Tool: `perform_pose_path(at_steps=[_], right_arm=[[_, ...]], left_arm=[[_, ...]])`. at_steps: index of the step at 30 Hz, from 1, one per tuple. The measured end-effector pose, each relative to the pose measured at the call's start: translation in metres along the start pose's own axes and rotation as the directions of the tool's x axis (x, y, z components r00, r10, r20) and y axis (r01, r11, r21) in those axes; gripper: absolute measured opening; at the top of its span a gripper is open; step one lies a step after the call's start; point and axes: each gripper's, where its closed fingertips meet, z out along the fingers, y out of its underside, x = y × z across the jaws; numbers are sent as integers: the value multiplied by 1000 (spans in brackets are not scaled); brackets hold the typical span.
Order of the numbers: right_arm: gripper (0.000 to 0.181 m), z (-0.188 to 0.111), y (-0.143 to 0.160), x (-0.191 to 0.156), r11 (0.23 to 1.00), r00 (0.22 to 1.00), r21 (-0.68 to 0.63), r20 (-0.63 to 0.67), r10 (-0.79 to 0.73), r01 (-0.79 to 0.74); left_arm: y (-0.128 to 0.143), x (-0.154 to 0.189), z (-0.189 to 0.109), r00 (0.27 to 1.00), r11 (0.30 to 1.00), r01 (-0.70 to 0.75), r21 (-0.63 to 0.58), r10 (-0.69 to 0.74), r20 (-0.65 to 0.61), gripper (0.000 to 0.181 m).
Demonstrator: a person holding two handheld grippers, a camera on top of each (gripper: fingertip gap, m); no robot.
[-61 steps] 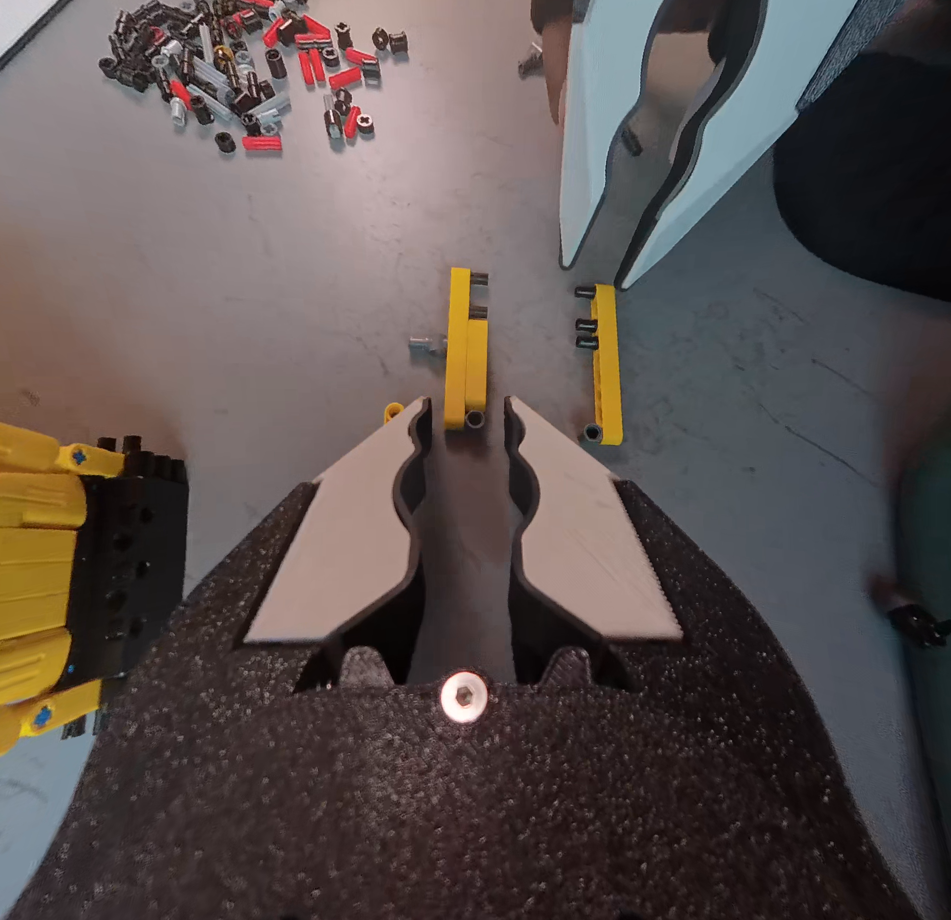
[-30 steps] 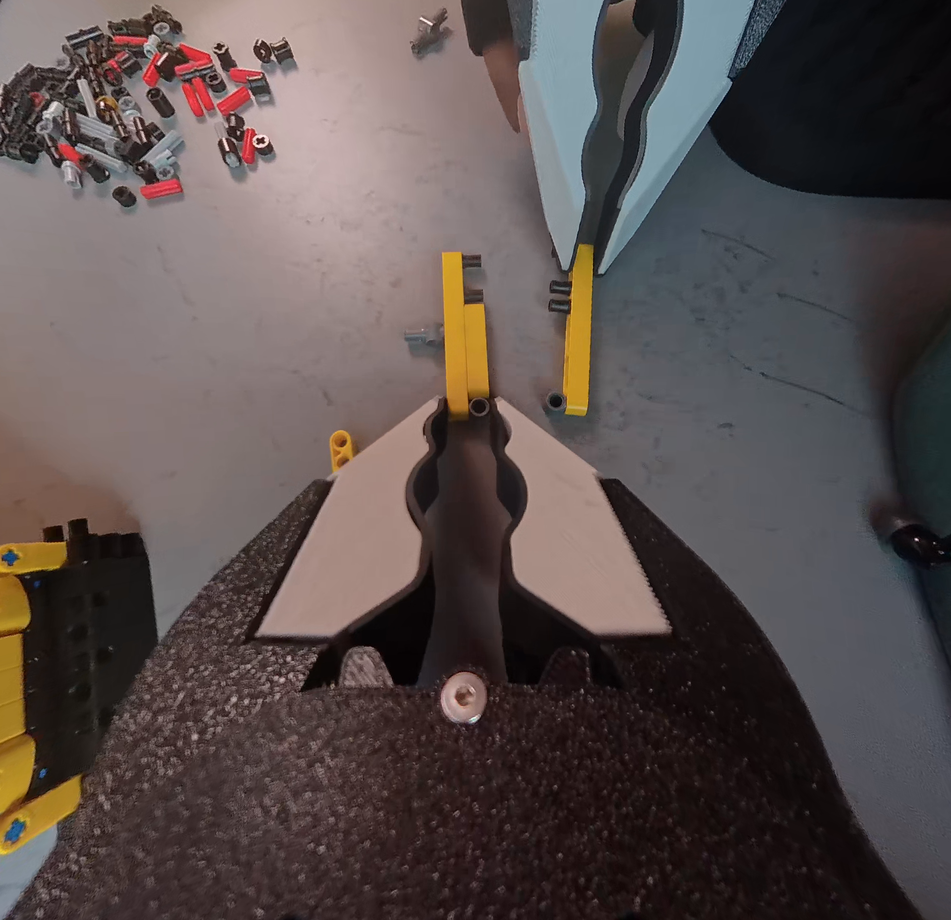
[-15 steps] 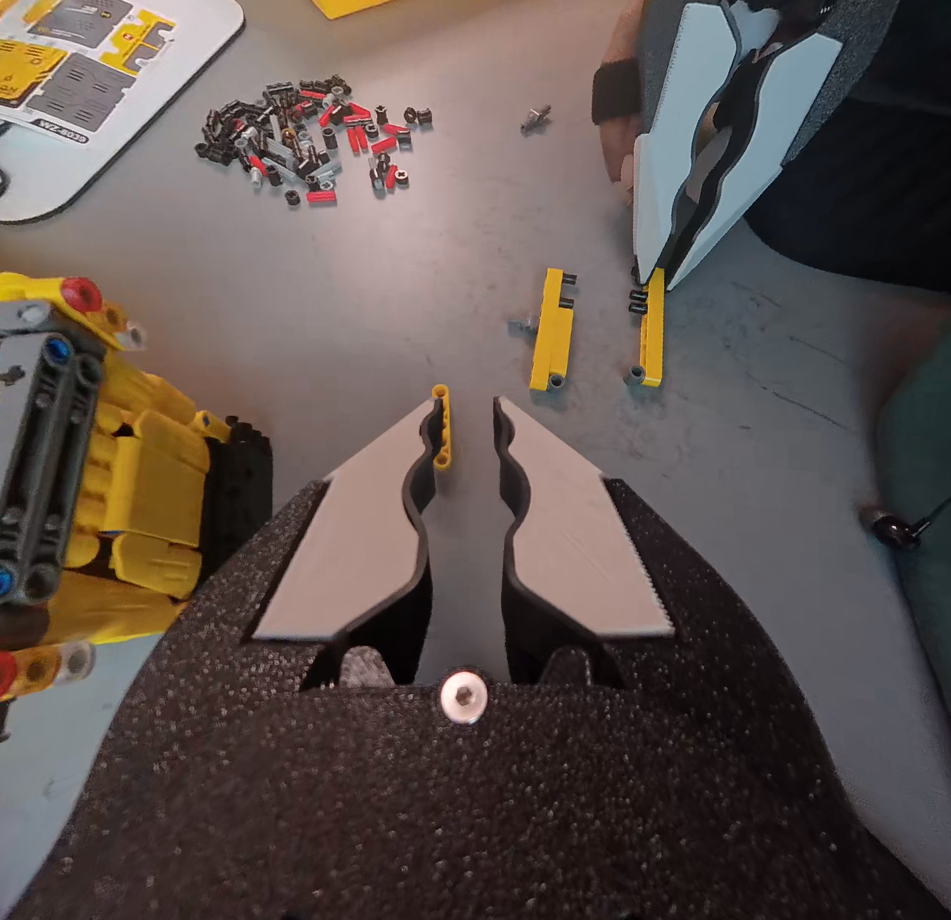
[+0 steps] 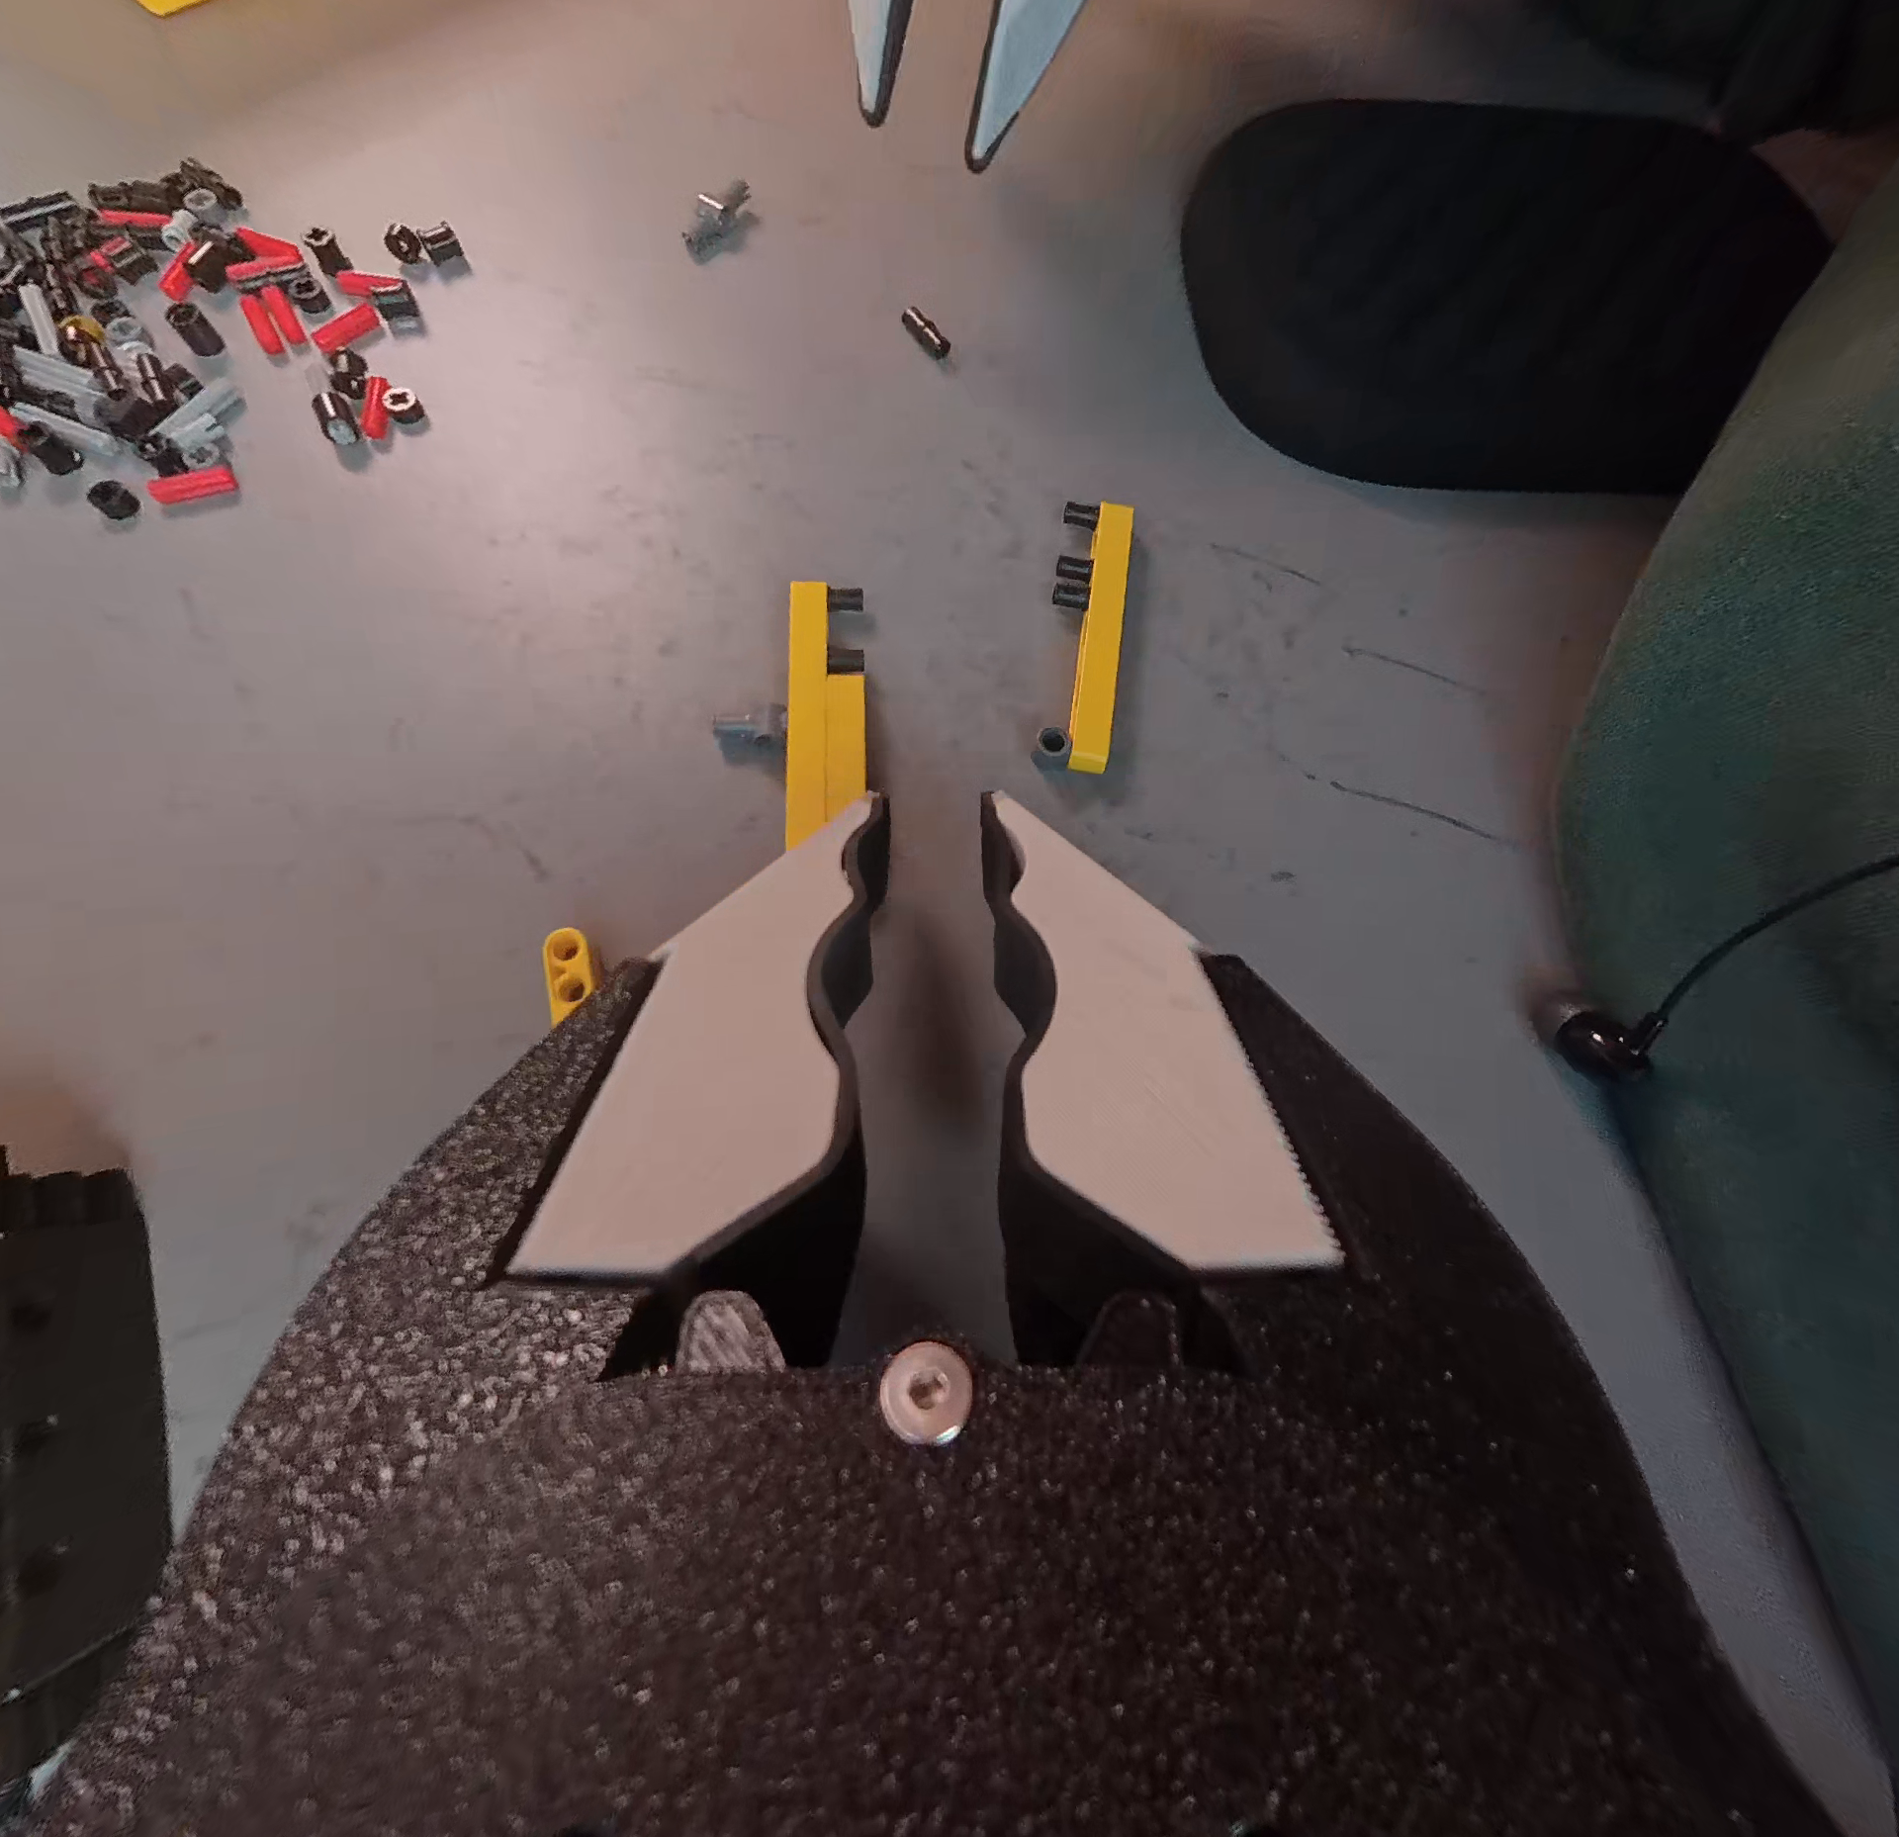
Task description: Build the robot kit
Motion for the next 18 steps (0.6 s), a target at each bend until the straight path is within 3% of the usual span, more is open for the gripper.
perform_pose_path(at_steps=[7,10,14,18], right_arm=[[19,35,6,-10,1000,997,-29,72,4,-2],[5,36,4,-15,1000,992,-4,120,25,-24],[5,36,3,-16,1000,993,-3,119,10,-10],[5,31,-44,-18,976,993,185,14,-118,113]], left_arm=[[-1,1,1,1000,1000,-3,4,3,-1,16],[-5,1,-1,1000,999,7,31,-7,-7,15],[-16,3,-4,998,994,48,96,-45,-33,15],[-53,10,-9,973,943,209,259,-174,-153,18]])
